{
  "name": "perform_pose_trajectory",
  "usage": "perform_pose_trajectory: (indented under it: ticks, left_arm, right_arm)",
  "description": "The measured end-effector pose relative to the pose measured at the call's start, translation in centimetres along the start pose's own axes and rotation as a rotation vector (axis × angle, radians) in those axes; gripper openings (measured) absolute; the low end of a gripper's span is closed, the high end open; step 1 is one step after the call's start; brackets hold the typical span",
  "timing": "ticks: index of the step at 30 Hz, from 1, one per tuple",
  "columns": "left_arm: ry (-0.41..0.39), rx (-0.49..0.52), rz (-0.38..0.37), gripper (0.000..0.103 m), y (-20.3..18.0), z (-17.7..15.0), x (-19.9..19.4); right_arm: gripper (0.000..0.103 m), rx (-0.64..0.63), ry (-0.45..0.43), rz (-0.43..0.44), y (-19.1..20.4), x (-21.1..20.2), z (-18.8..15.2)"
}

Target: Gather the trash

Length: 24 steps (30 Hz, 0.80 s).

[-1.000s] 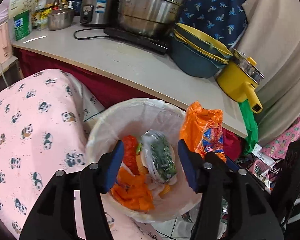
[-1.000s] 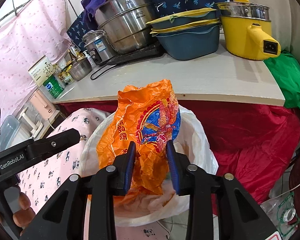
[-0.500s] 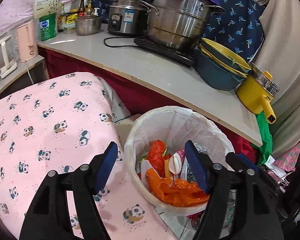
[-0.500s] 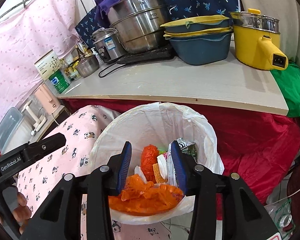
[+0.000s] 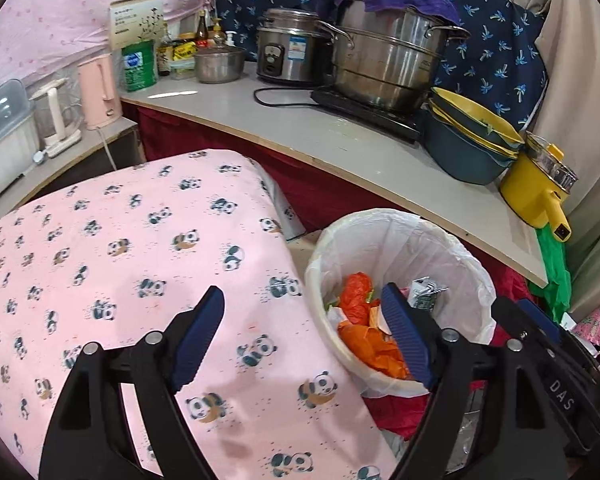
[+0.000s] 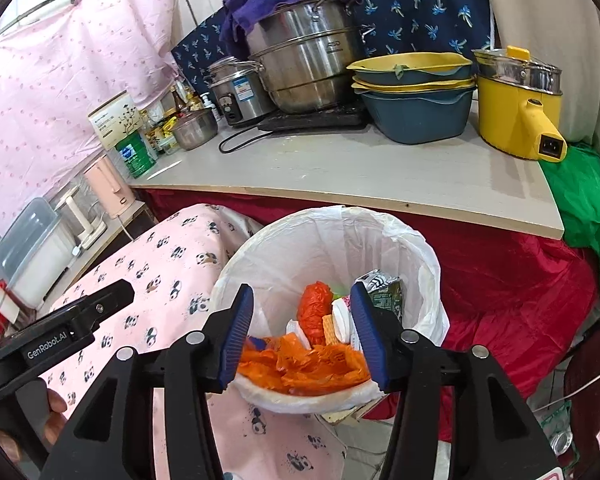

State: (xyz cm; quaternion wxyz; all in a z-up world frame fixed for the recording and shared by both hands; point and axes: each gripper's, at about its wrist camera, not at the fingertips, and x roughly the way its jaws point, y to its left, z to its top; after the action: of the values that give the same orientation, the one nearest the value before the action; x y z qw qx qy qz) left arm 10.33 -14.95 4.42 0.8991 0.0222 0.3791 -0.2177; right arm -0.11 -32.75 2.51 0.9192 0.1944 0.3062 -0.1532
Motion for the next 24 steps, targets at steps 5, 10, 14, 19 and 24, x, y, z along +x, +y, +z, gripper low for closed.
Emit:
perform_pose_trajectory:
  ticks: [5, 10, 14, 19, 24]
  left_arm:
    - [-0.017, 0.007, 0.046, 0.078, 0.7, -0.9, -1.5]
    - [-0.024, 0.009, 0.087, 0.082, 1.3, -1.9, -2.7]
    - [-0.032, -0.019, 0.118, 0.088, 2.0, -2.8, -3.6]
    - [-0.032, -0.053, 0.139, 0.089, 2.8, -3.9, -4.4]
    - [-0.027, -0.058, 0.157, 0.089, 3.3, -5.2, -5.2]
  right_arm:
    - [0.054, -0.048, 0.009, -0.004, 1.7, -1.1, -0.9]
    - [0.063, -0.096, 0.011, -0.020, 3.1, -2.1, -1.9]
    - [0.072, -0.124, 0.014, -0.029, 3.8, -2.9, -2.5]
    - [0.079, -0.156, 0.013, -0.047, 4.3, -4.0, -3.5]
    - [0.084, -0.169, 0.023, -0.053, 4.2, -4.7, -4.2]
